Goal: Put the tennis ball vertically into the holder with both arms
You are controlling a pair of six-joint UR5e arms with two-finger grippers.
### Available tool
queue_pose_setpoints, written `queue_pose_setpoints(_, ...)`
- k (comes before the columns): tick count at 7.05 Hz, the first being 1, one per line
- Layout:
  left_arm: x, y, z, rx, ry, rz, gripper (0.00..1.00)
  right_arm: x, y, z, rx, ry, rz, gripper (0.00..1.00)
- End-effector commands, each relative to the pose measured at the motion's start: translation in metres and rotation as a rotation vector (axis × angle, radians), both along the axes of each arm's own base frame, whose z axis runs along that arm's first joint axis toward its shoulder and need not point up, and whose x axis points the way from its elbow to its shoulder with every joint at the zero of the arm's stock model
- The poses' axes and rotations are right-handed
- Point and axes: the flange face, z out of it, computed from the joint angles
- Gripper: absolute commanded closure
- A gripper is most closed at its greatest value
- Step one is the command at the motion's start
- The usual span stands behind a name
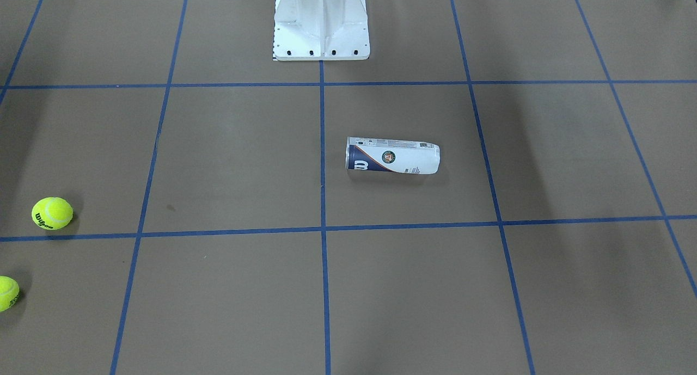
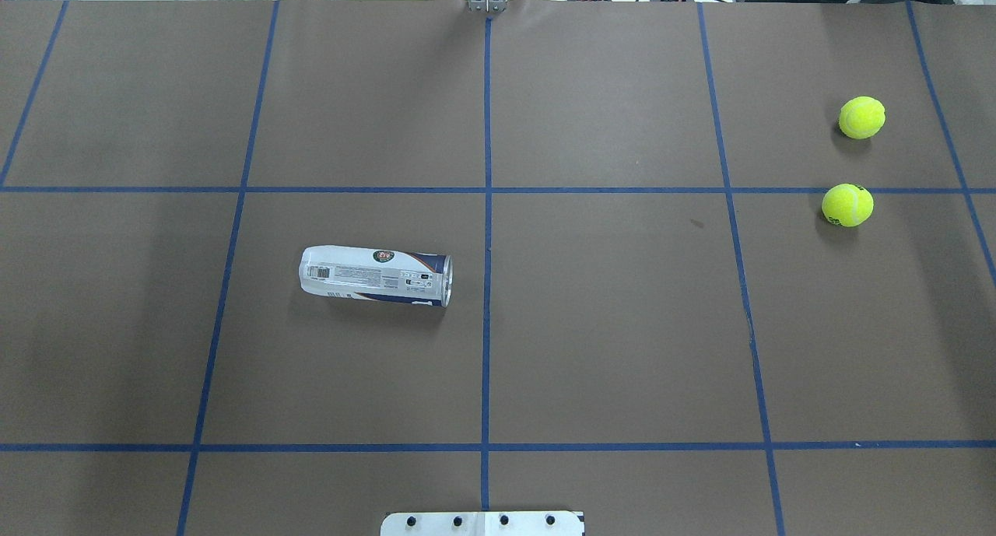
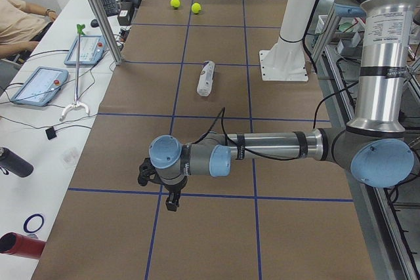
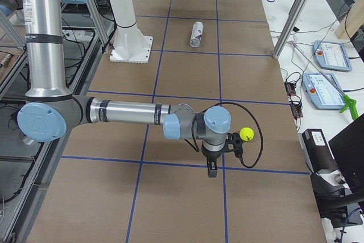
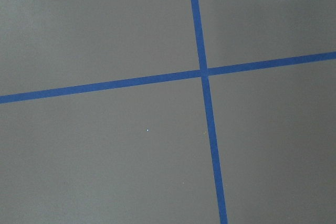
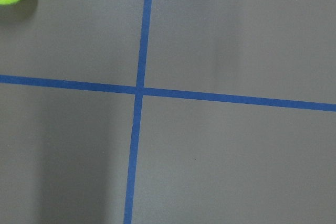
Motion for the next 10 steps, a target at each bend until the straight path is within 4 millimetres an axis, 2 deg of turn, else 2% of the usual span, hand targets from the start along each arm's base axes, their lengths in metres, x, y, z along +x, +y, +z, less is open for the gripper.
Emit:
queue_pose_setpoints(1,0.000,0.001,0.000,0.003,0.000,0.001,0.00,0.000,0.000,0.000,0.000,-0.002,0.000,0.00)
queue_pose_setpoints(4,0.000,-0.003,-0.005,0.017,0.000,0.001,0.00,0.000,0.001,0.000,-0.003,-0.006,0.001,0.00)
queue_pose_setpoints(5,0.001,-0.002,-0.017,0.038,0.000,0.002,0.00,0.000,0.002,0.002,-0.004,-0.006,-0.002,0.00)
queue_pose_setpoints(9,0.001,-0.007,-0.024,0.051,0.004,0.001,0.00,0.000,-0.001,-0.005,0.013,0.001,-0.002,0.00)
queue_pose_setpoints(10,0.001,-0.007,-0.024,0.051,0.011,0.001,0.00,0.000,-0.004,-0.025,0.052,-0.002,-0.003,0.00)
